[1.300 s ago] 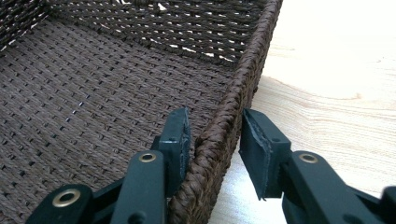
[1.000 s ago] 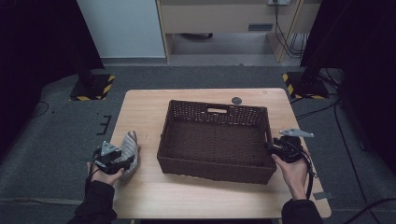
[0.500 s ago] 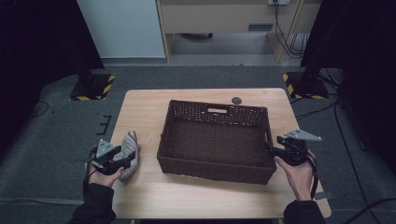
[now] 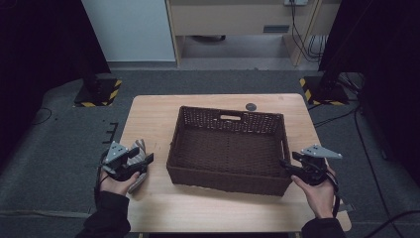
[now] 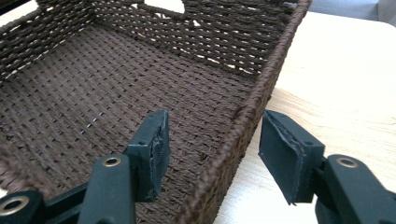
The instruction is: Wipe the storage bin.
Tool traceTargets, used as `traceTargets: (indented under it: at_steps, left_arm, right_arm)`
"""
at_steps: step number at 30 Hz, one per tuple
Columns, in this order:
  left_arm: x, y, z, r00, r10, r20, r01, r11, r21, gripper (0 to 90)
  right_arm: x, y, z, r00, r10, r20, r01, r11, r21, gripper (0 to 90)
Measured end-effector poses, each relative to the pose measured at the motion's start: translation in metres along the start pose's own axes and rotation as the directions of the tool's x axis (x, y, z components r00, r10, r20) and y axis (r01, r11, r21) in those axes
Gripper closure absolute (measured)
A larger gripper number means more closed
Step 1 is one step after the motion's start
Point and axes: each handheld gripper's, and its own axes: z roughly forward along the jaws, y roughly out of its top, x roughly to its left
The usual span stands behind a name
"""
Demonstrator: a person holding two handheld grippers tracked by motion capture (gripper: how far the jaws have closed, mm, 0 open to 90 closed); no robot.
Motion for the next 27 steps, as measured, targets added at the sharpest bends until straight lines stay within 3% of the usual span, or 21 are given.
traceTargets:
  at_steps: [7, 15, 21, 27]
  left_arm:
    - [-0.022, 0.005, 0.022, 0.9979, 0.017, 0.062, -0.018, 0.9997, 0.015, 39.4]
    - [-0.030, -0.003, 0.038, 0.9939, 0.026, 0.107, -0.032, 0.9979, 0.056, 48.9]
    - [-0.037, -0.007, 0.042, 0.9855, 0.053, 0.161, -0.066, 0.9950, 0.075, 56.6]
    - [-0.043, -0.009, 0.038, 0.9858, 0.052, 0.160, -0.065, 0.9945, 0.081, 55.9]
  right_arm:
    - [0.001, -0.001, 0.002, 0.9998, -0.011, -0.016, 0.011, 1.000, 0.008, 48.4]
    - [-0.003, -0.002, 0.007, 0.9995, -0.026, 0.018, 0.026, 0.999, 0.023, 62.9]
    - [-0.004, -0.001, 0.010, 0.9992, -0.019, 0.036, 0.018, 1.000, 0.021, 65.6]
    - [-0.009, 0.003, 0.019, 0.9984, -0.005, 0.056, 0.004, 1.000, 0.005, 67.4]
